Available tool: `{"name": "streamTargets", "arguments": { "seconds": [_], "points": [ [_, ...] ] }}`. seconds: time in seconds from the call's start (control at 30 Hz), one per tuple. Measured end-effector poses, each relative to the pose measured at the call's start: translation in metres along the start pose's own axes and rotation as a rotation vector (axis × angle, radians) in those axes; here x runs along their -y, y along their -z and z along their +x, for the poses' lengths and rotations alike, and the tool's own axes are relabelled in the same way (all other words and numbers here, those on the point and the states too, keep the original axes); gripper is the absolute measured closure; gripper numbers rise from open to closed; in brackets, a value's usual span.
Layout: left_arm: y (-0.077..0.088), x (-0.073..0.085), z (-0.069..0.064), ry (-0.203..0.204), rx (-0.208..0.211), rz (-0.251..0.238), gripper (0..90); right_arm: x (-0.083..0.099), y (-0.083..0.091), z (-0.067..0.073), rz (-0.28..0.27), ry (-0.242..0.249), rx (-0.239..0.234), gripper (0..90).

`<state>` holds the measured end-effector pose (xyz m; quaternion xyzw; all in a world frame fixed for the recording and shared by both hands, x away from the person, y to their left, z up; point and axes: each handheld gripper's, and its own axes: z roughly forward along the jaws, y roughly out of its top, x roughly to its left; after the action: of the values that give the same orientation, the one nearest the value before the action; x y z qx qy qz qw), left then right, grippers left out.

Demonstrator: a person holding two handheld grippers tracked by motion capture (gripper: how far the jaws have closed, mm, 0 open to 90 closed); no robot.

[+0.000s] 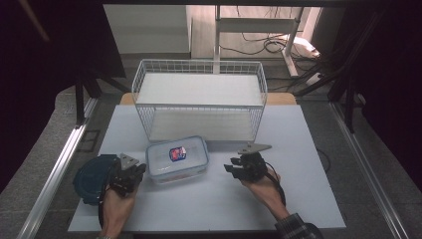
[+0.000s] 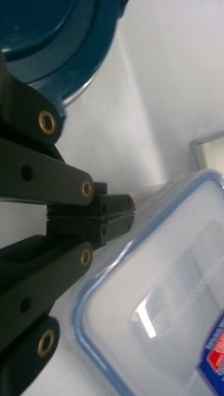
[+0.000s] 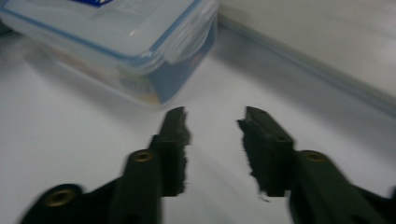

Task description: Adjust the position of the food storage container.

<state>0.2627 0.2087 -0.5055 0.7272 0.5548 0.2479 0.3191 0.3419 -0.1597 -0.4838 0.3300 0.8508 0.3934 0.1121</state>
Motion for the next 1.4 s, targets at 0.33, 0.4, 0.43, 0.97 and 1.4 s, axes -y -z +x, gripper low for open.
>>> {"name": "streamTargets", "arguments": {
  "seconds": [0.33, 0.4, 0.43, 0.97, 1.4],
  "points": [
    [-0.019, -0.018, -0.013, -0.021, 0.032, 0.005, 90.0, -0.032, -0.054, -0.017, 0.055, 0.021, 0.024, 89.6],
    [-0.024, -0.023, -0.013, -0.014, 0.037, 0.003, 90.0, -0.032, -0.055, -0.019, 0.057, 0.026, 0.025, 89.6],
    [-0.026, -0.025, -0.012, -0.001, 0.045, 0.001, 90.0, -0.031, -0.054, -0.021, 0.055, 0.017, 0.019, 89.6],
    [-0.052, -0.046, -0.010, 0.035, 0.053, 0.007, 90.0, -0.022, -0.038, -0.029, 0.041, -0.022, 0.019, 89.7],
    [-0.054, -0.036, -0.032, -0.020, 0.143, 0.077, 90.0, -0.004, -0.021, -0.020, 0.106, 0.012, 0.070, 89.9]
  ]
}}
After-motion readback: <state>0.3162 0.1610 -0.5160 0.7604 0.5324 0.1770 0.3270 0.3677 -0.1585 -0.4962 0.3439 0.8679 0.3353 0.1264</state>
